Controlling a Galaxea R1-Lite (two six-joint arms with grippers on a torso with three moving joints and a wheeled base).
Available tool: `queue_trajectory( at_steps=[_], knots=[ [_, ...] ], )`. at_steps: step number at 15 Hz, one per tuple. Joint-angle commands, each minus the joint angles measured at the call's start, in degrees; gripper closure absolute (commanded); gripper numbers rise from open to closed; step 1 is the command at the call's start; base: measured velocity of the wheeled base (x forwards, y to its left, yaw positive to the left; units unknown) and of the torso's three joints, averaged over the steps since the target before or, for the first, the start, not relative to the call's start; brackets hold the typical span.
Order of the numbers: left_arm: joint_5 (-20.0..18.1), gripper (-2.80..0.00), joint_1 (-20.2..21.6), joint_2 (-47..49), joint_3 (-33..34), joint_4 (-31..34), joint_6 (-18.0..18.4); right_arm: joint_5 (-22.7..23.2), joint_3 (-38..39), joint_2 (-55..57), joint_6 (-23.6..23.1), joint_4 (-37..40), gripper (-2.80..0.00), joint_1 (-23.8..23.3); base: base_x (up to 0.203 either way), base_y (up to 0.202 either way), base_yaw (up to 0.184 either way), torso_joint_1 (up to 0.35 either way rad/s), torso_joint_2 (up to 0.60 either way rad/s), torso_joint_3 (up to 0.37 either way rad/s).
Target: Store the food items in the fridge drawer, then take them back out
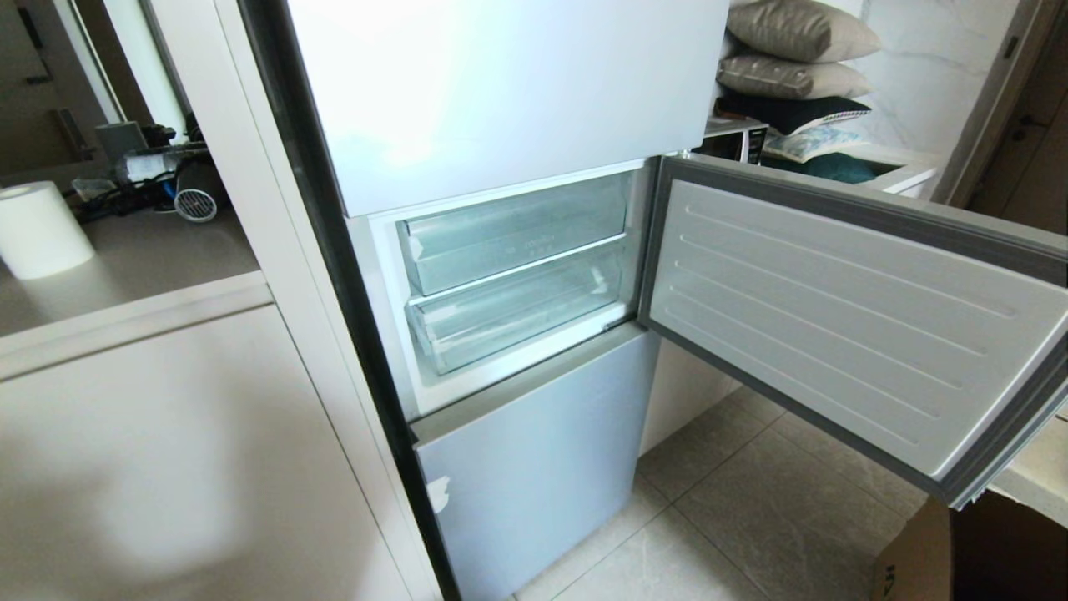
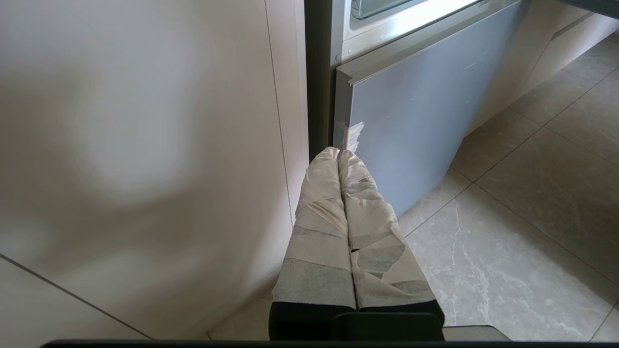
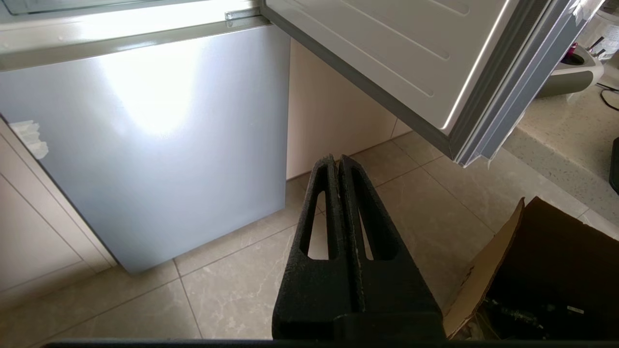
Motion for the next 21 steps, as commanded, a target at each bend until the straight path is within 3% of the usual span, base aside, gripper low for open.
queue_trajectory(
  at_steps=[1,10,13,16,18,21],
  knots=[
    [0.0,0.00,0.0,0.1,0.0,0.1,0.0,0.0,0.0,0.0,-0.1,0.0,0.00,0.0,0.000,0.000,0.000,0.000,0.00,0.000],
    [0.0,0.00,0.0,0.1,0.0,0.1,0.0,-0.2,-0.6,0.0,-0.9,0.3,0.00,0.0,0.000,0.000,0.000,0.000,0.00,0.000],
    [0.0,0.00,0.0,0.1,0.0,0.1,0.0,-2.4,-8.8,6.6,-0.2,2.5,0.00,-0.1,0.000,0.000,0.000,0.000,0.00,0.000],
    [0.0,0.00,0.0,0.1,0.0,0.1,0.0,-3.7,-19.5,23.3,2.9,4.0,0.00,-0.1,0.000,0.000,0.000,0.000,0.00,0.000],
    [0.0,0.00,0.0,0.1,0.0,0.1,0.0,-4.0,-22.7,34.0,9.2,2.6,0.00,-0.1,0.000,0.000,0.000,0.000,0.00,0.000],
    [0.0,0.00,0.0,0.1,0.0,0.1,0.0,-4.7,-24.8,43.2,29.2,-3.6,0.00,-0.7,0.000,0.000,0.000,0.000,0.00,0.000]
  ],
)
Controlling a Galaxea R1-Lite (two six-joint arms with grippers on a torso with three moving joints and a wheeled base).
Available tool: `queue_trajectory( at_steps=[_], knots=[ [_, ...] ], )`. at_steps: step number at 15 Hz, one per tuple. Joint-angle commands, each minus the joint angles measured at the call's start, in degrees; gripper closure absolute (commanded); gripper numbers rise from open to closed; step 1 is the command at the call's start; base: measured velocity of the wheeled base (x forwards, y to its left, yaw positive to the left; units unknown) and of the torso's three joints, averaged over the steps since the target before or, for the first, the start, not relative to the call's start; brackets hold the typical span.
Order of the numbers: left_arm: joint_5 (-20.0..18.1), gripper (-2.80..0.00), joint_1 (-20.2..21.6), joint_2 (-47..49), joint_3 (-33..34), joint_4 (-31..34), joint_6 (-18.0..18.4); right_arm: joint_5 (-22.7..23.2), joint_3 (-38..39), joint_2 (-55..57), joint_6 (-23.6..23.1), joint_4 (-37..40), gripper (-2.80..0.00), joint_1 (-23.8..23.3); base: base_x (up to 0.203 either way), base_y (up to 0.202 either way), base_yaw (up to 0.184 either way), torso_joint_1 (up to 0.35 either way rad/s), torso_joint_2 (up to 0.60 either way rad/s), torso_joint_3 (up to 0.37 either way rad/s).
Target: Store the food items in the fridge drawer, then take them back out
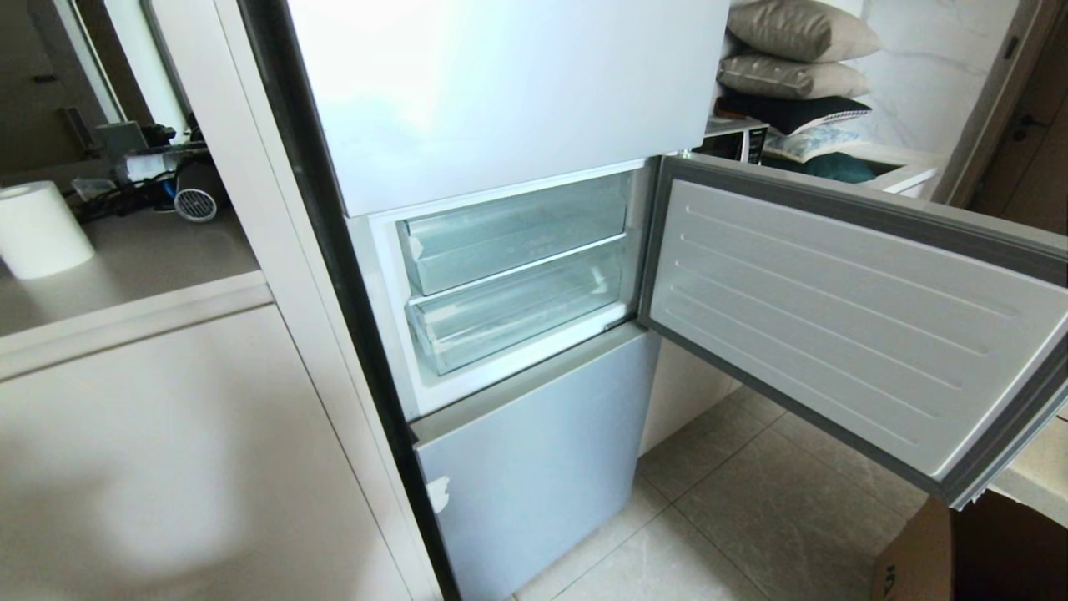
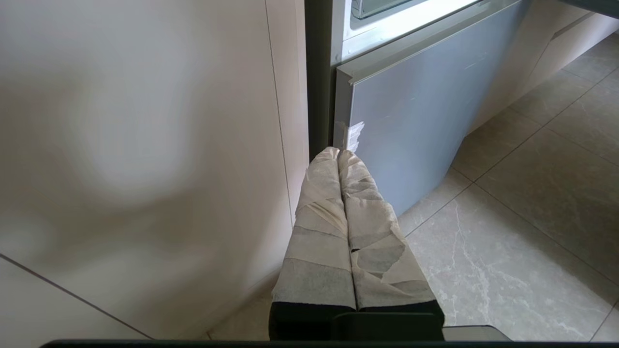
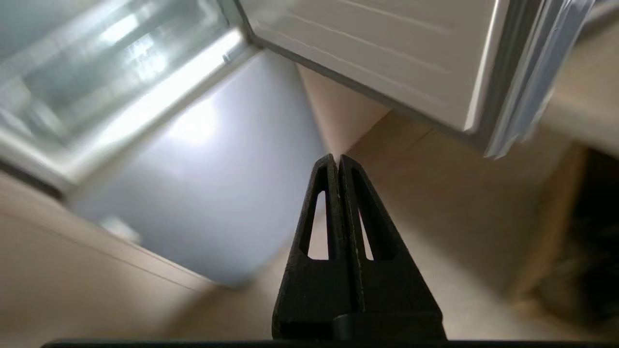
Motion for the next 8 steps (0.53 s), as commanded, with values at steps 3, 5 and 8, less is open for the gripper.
queue_trajectory(
  at_steps=[3,5,8],
  knots=[
    [0.0,0.00,0.0,0.1,0.0,0.1,0.0,-2.0,-1.6,14.6,16.3,-5.3,0.00,-8.4,0.000,0.000,0.000,0.000,0.00,0.000],
    [0.0,0.00,0.0,0.1,0.0,0.1,0.0,-2.2,-1.0,20.3,20.2,-14.0,0.00,-16.8,0.000,0.000,0.000,0.000,0.00,0.000],
    [0.0,0.00,0.0,0.1,0.0,0.1,0.0,-1.5,-0.4,27.1,22.8,-23.8,0.00,-33.7,0.000,0.000,0.000,0.000,0.00,0.000]
  ],
)
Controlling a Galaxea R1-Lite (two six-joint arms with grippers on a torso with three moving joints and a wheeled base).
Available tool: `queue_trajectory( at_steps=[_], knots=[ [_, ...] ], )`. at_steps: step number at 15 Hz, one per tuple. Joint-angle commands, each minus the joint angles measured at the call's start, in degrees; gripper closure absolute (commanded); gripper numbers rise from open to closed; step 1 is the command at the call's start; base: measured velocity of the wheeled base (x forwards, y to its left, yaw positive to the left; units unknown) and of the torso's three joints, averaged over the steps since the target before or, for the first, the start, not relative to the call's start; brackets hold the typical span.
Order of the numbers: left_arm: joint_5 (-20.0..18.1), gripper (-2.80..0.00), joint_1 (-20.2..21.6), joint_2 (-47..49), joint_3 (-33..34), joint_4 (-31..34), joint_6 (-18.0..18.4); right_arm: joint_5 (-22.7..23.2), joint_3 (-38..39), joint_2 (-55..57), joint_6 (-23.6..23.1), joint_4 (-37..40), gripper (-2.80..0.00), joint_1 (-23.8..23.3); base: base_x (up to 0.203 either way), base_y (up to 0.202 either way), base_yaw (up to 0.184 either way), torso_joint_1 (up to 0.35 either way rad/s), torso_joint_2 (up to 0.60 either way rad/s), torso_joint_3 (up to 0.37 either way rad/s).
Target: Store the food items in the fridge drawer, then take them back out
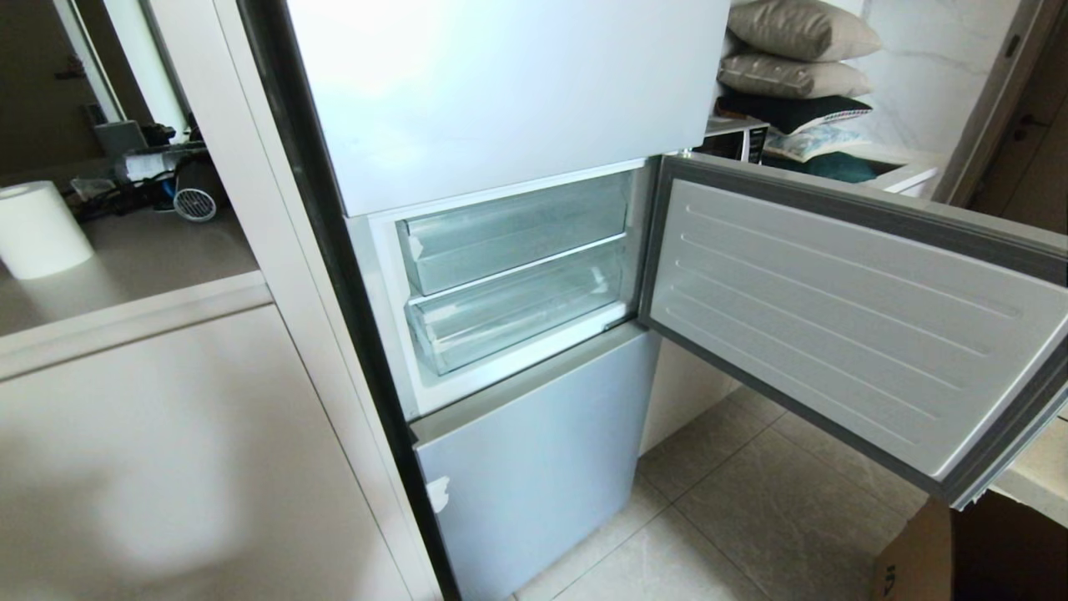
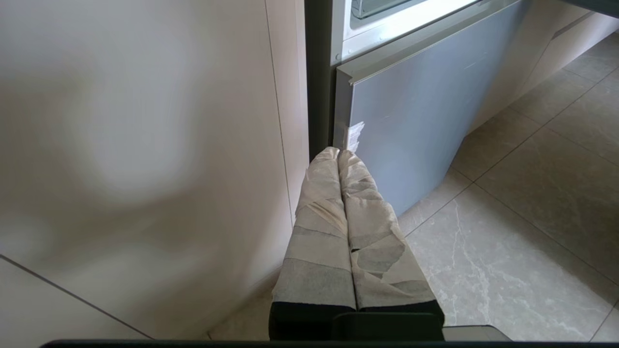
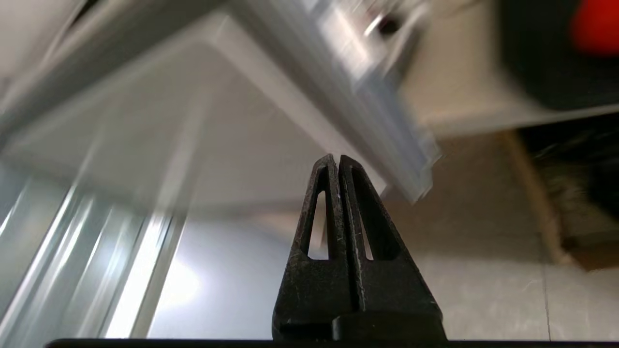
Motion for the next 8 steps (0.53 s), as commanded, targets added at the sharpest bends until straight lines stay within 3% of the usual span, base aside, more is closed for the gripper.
queue_trajectory(
  at_steps=[1,4,5,8],
  knots=[
    [0.0,0.00,0.0,0.1,0.0,0.1,0.0,2.1,0.1,7.3,0.5,-5.6,0.00,-14.0,0.000,0.000,0.000,0.000,0.00,0.000],
    [0.0,0.00,0.0,0.1,0.0,0.1,0.0,10.1,-0.6,13.5,-1.1,-13.4,0.00,-32.3,0.000,0.000,0.000,0.000,0.00,0.000],
    [0.0,0.00,0.0,0.1,0.0,0.1,0.0,12.5,-1.0,16.6,-1.9,-17.1,0.00,-36.2,0.000,0.000,0.000,0.000,0.00,0.000],
    [0.0,0.00,0.0,0.1,0.0,0.1,0.0,17.4,-3.8,20.5,-3.8,-21.7,0.00,-40.2,0.000,0.000,0.000,0.000,0.00,0.000]
  ],
)
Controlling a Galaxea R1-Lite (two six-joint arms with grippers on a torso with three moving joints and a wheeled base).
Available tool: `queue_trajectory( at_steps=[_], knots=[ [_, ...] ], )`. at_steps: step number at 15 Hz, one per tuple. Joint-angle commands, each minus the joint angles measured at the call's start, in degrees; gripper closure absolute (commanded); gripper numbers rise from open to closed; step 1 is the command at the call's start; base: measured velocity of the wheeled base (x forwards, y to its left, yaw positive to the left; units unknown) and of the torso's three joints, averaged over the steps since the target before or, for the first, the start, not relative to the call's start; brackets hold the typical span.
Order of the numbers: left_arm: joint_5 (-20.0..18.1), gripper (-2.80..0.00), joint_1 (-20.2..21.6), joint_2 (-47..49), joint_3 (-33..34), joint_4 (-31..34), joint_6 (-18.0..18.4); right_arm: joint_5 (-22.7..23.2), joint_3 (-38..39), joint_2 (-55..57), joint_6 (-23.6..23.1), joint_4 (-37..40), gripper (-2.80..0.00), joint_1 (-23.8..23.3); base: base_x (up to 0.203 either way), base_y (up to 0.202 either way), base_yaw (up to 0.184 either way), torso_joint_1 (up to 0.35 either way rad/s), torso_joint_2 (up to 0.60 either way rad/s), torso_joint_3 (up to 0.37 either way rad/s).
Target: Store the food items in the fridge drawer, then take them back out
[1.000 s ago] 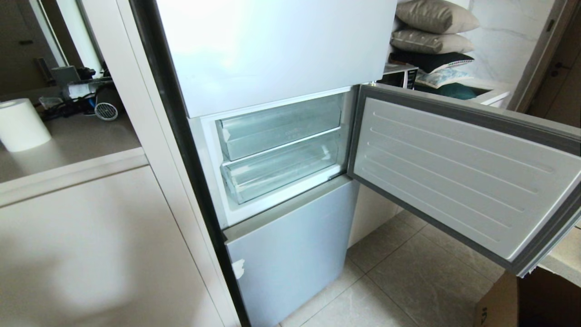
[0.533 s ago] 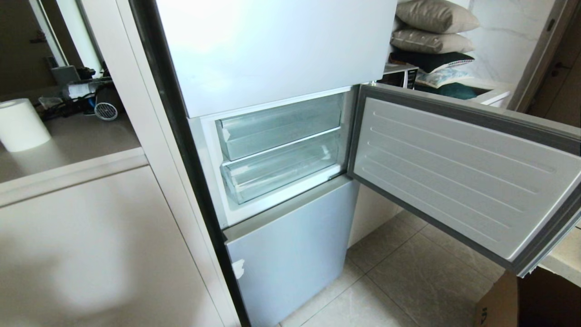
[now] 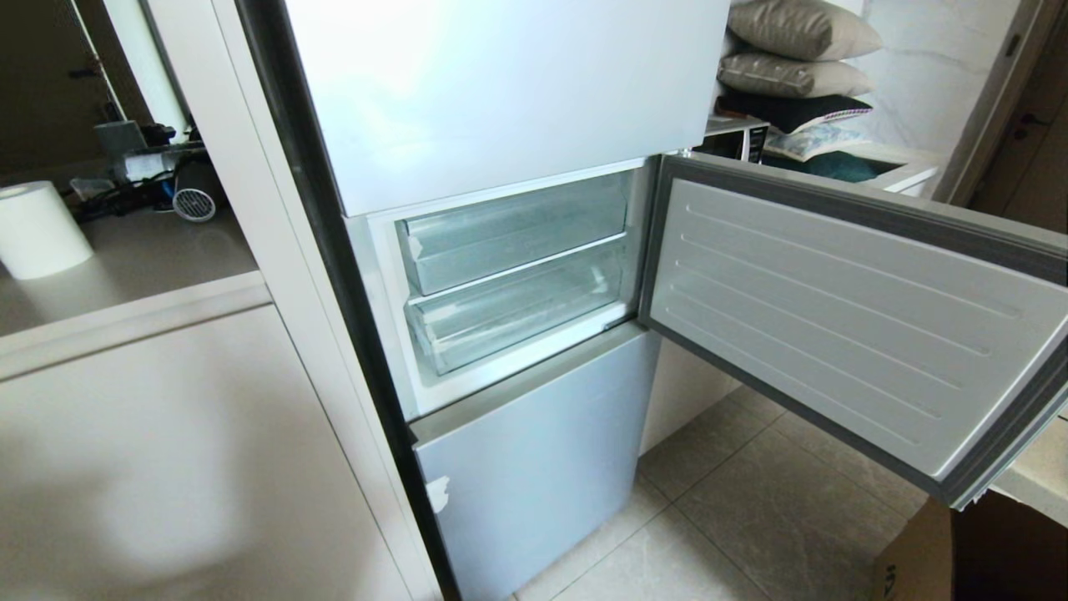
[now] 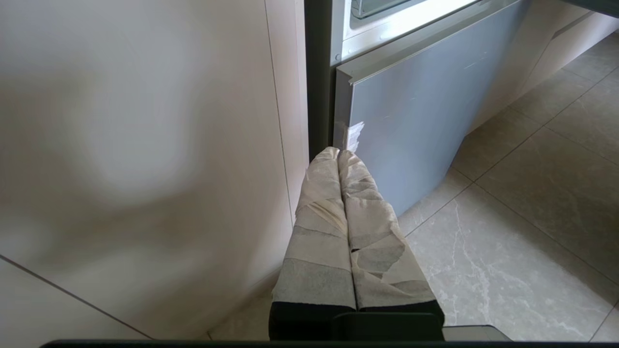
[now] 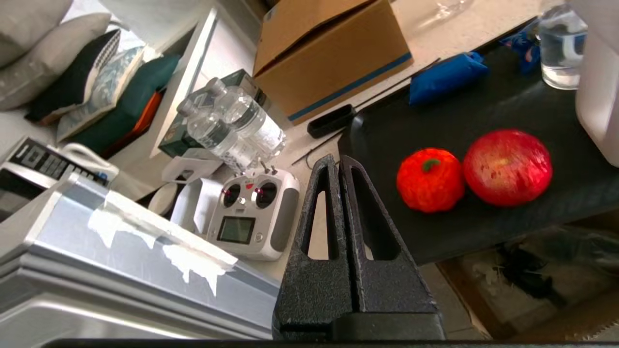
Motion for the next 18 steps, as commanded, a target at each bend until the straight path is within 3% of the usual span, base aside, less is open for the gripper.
queue_trajectory(
  at_steps=[1,8,10,13,18],
  knots=[
    [0.0,0.00,0.0,0.1,0.0,0.1,0.0,1.3,-2.5,4.5,0.0,-0.4,0.00,-2.0,0.000,0.000,0.000,0.000,0.00,0.000],
    [0.0,0.00,0.0,0.1,0.0,0.1,0.0,2.8,-6.4,9.6,-0.7,-0.5,0.00,-2.5,0.000,0.000,0.000,0.000,0.00,0.000],
    [0.0,0.00,0.0,0.1,0.0,0.1,0.0,7.6,-7.5,11.2,-2.6,-0.5,0.00,-2.5,0.000,0.000,0.000,0.000,0.00,0.000],
    [0.0,0.00,0.0,0.1,0.0,0.1,0.0,21.9,-12.1,14.8,-3.1,0.7,0.00,-2.3,0.000,0.000,0.000,0.000,0.00,0.000],
    [0.0,0.00,0.0,0.1,0.0,0.1,0.0,21.9,-20.0,24.2,-4.7,2.7,0.00,6.2,0.000,0.000,0.000,0.000,0.00,0.000]
  ],
)
